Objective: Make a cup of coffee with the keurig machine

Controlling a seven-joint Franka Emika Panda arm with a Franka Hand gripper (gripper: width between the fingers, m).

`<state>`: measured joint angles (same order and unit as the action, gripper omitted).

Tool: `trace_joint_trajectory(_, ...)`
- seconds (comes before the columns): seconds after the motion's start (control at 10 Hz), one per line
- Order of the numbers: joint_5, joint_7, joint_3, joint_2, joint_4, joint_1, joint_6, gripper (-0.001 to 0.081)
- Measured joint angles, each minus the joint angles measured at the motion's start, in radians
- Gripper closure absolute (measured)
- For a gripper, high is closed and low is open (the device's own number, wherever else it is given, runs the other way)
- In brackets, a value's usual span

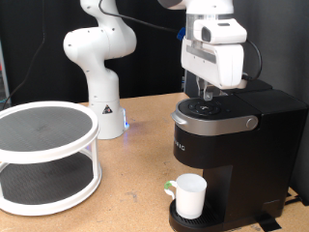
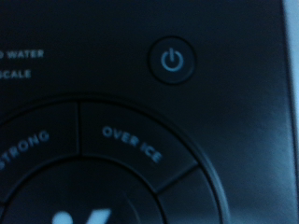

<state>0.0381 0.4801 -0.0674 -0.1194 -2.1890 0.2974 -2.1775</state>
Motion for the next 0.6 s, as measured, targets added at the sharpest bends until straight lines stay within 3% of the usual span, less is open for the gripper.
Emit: trace_joint_trajectory(0.6, 0.001, -0.023, 0.002, 0.019, -0.018, -0.002, -0.025, 0.0802)
